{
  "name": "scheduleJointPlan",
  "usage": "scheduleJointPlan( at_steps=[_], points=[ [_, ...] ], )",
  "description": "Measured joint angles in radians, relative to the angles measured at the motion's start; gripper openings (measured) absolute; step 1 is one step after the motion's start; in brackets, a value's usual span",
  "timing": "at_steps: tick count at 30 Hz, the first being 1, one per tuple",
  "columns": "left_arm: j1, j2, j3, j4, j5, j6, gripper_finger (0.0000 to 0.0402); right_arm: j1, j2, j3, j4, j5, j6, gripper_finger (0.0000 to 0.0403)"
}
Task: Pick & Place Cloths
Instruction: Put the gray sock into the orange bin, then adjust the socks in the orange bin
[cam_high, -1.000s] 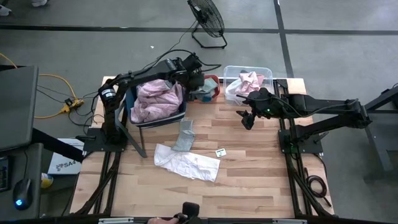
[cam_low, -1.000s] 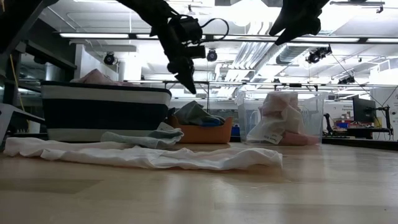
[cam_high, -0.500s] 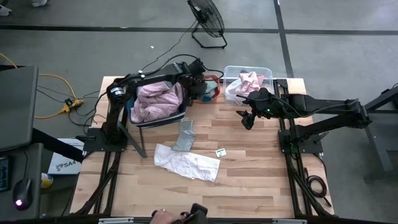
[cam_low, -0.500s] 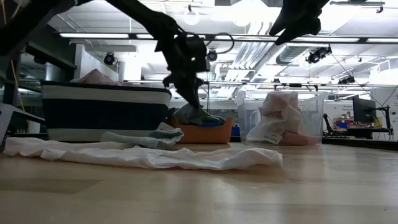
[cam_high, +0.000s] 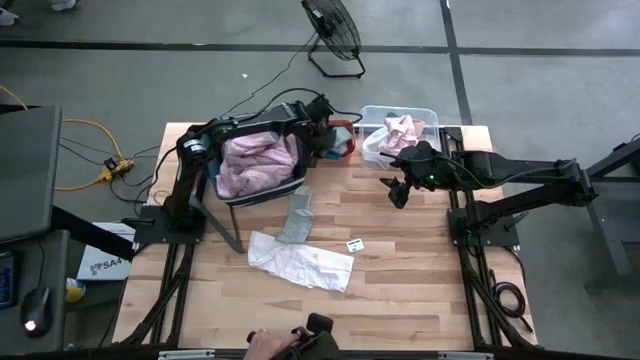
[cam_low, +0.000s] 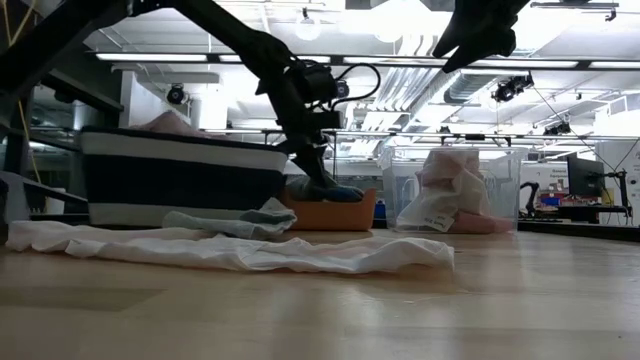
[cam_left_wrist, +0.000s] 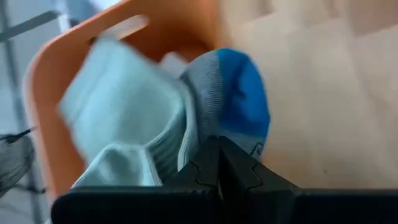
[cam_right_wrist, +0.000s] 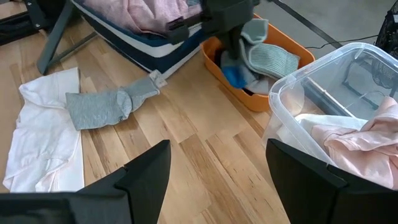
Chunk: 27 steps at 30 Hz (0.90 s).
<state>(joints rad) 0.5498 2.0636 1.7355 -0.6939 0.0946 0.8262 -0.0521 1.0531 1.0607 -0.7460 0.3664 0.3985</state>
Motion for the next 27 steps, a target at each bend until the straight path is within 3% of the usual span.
scheduleJointPlan(
  at_steps=[10, 27],
  points=[
    [0.050, 0.000, 0.000, 0.027, -0.056, -0.182, 0.0000, 0.000, 0.000, 0.000, 0.000, 0.000, 0.001, 0.0256],
    [0.045, -0.017, 0.045, -0.087, -0.076, -0.210, 0.0000, 0.000, 0.000, 0.000, -0.005, -0.002, 0.001, 0.0256]
  ],
)
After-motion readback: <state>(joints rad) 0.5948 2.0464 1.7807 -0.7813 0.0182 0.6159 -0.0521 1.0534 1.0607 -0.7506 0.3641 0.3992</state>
